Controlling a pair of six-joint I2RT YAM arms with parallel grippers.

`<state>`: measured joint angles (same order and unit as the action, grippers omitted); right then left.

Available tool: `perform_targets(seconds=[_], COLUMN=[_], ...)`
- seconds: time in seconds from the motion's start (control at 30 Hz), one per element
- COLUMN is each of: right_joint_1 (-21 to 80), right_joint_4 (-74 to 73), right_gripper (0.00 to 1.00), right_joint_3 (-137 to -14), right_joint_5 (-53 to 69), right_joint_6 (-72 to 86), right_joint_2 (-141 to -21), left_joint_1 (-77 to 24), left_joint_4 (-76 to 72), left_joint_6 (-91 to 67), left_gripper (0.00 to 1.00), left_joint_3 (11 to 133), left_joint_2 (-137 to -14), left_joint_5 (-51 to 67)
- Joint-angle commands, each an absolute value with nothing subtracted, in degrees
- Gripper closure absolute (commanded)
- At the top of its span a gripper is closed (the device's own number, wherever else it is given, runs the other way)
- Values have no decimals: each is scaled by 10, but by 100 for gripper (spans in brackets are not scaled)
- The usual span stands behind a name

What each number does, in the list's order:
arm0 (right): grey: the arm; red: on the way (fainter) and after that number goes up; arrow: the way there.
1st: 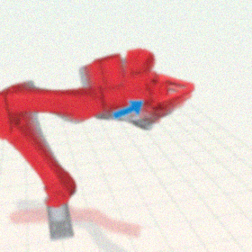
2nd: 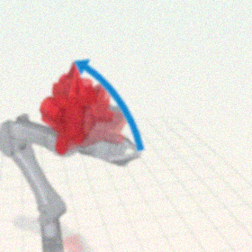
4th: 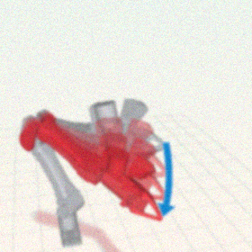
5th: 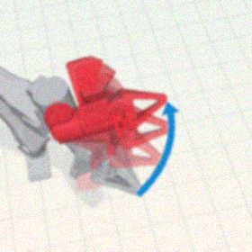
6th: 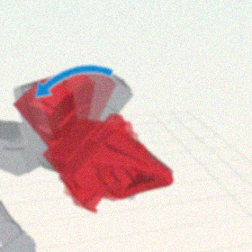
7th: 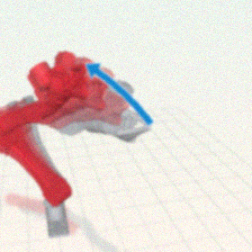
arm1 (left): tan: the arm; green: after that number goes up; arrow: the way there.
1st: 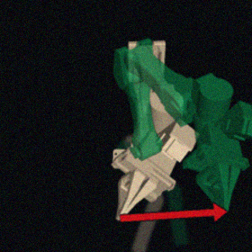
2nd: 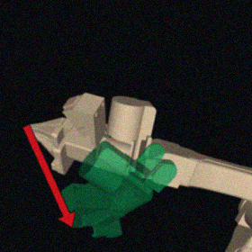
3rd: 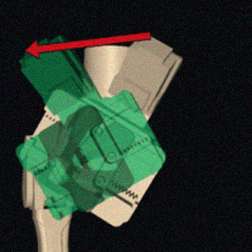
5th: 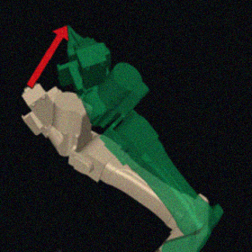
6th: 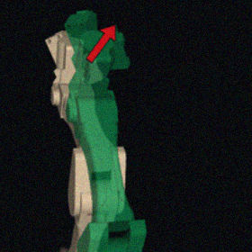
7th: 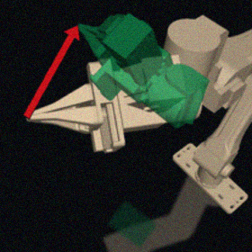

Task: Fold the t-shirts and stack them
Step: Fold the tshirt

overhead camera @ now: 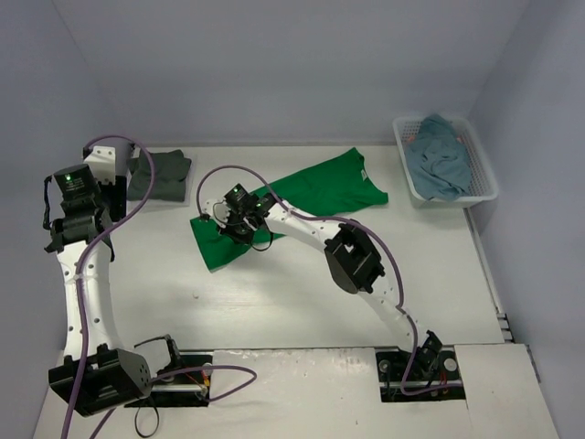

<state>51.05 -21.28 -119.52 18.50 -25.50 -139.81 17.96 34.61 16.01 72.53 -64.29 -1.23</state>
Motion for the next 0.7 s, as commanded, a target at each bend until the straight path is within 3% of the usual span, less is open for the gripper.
perform_targets(seconds=[0.0,0.4,0.67], right_joint_1=[513,545,550], right_joint_4=[-208,-226,-236], right_gripper=[100,100,100], right_joint_3=[-1239,-1211,-1029], right_joint_5=[193,192,201], right_joint_6=[-245,-258,-254], right_joint_2=[-1404,-1428,-1299], left_joint_1=[189,207,207], left_joint_4=[296,273,291], left_joint_6=[152,146,127], left_gripper=[42,42,42], left_joint_3=[722,668,667], left_joint_2=[-642,-635,-624], left_joint_5=[0,30,56])
